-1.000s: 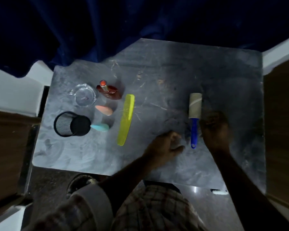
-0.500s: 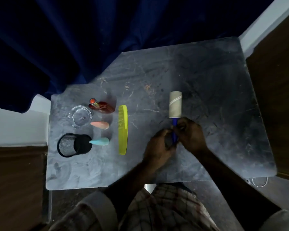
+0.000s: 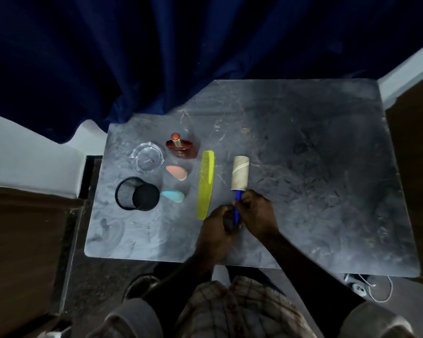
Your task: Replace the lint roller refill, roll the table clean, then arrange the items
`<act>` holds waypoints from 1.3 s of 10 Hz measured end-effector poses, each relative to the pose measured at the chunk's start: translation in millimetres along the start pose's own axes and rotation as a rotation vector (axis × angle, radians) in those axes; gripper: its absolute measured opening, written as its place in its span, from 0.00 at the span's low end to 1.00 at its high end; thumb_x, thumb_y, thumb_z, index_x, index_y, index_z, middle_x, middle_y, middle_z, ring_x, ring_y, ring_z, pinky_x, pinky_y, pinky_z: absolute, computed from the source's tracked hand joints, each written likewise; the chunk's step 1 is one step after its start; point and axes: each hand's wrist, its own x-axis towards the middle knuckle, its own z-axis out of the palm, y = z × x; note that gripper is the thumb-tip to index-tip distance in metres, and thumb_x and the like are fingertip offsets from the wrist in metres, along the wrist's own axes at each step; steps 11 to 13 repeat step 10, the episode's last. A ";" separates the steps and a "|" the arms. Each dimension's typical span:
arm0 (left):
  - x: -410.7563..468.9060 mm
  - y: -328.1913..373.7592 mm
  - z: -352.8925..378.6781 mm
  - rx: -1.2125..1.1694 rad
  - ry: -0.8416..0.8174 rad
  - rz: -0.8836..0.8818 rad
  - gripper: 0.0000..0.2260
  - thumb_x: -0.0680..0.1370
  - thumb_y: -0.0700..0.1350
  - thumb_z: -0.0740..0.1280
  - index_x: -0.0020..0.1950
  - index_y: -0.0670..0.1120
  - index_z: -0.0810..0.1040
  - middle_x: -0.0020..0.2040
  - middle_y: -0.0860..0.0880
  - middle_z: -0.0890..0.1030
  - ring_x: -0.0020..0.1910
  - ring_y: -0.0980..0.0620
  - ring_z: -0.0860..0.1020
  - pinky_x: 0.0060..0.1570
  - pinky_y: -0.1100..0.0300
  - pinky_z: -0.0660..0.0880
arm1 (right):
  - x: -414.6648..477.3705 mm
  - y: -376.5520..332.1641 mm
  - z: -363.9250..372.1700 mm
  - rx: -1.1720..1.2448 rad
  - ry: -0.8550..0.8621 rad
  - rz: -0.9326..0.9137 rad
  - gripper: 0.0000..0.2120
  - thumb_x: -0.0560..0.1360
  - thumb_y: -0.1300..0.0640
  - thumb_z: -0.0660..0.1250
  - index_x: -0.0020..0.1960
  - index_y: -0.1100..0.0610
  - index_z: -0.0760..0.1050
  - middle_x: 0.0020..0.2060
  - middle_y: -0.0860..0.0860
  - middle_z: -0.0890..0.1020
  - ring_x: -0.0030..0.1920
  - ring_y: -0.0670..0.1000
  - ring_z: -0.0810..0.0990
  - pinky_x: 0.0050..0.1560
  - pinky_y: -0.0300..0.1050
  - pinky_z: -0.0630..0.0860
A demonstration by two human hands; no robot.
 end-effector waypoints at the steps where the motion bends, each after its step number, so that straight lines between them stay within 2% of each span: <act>1: 1.9 1.1 -0.2 0.008 0.008 0.015 0.18 0.74 0.56 0.70 0.62 0.55 0.80 0.54 0.54 0.86 0.53 0.52 0.85 0.55 0.50 0.82 | 2.5 -1.6 3.1 -0.044 -0.010 0.015 0.11 0.77 0.50 0.73 0.49 0.58 0.80 0.44 0.57 0.86 0.46 0.58 0.85 0.48 0.50 0.79; 2: 4.5 3.2 -2.8 0.047 0.011 0.047 0.23 0.73 0.56 0.69 0.66 0.50 0.79 0.59 0.50 0.84 0.58 0.48 0.84 0.59 0.48 0.80 | -0.5 -4.3 3.5 -0.068 0.022 0.024 0.13 0.76 0.48 0.74 0.51 0.59 0.81 0.47 0.58 0.86 0.49 0.59 0.85 0.49 0.47 0.79; 3: 7.2 5.6 -9.6 0.043 0.004 0.046 0.21 0.73 0.49 0.73 0.66 0.49 0.80 0.60 0.49 0.84 0.60 0.46 0.83 0.60 0.46 0.80 | -3.5 -8.0 2.2 -0.116 0.040 0.060 0.16 0.75 0.46 0.74 0.52 0.59 0.82 0.49 0.58 0.86 0.51 0.60 0.85 0.49 0.48 0.79; 4: 10.2 2.8 -17.8 0.067 -0.021 0.064 0.25 0.74 0.48 0.76 0.70 0.51 0.78 0.65 0.51 0.83 0.65 0.49 0.81 0.64 0.47 0.79 | -7.6 -14.3 3.2 -0.106 0.035 0.110 0.17 0.76 0.46 0.74 0.54 0.58 0.81 0.52 0.58 0.85 0.53 0.61 0.84 0.52 0.50 0.79; 6: 7.2 -0.5 -30.0 0.125 -0.046 0.109 0.29 0.74 0.53 0.77 0.74 0.52 0.74 0.68 0.52 0.80 0.66 0.51 0.79 0.65 0.51 0.79 | -22.3 -23.2 7.1 -0.110 0.050 0.143 0.17 0.76 0.45 0.72 0.55 0.59 0.79 0.51 0.59 0.84 0.53 0.61 0.84 0.48 0.46 0.76; 8: -4.1 -9.5 -36.6 0.159 -0.066 0.170 0.31 0.75 0.50 0.78 0.76 0.48 0.73 0.70 0.50 0.78 0.69 0.51 0.78 0.68 0.57 0.75 | -37.7 -23.7 5.6 -0.194 0.037 0.153 0.23 0.78 0.43 0.69 0.62 0.60 0.75 0.56 0.58 0.81 0.55 0.59 0.82 0.54 0.54 0.81; 13: -12.1 -5.5 -46.2 0.167 -0.050 0.190 0.32 0.76 0.50 0.77 0.77 0.50 0.71 0.72 0.51 0.76 0.70 0.52 0.77 0.68 0.55 0.76 | -43.4 -31.5 4.6 -0.224 0.056 0.181 0.25 0.75 0.41 0.70 0.63 0.57 0.74 0.57 0.56 0.82 0.57 0.59 0.82 0.57 0.55 0.81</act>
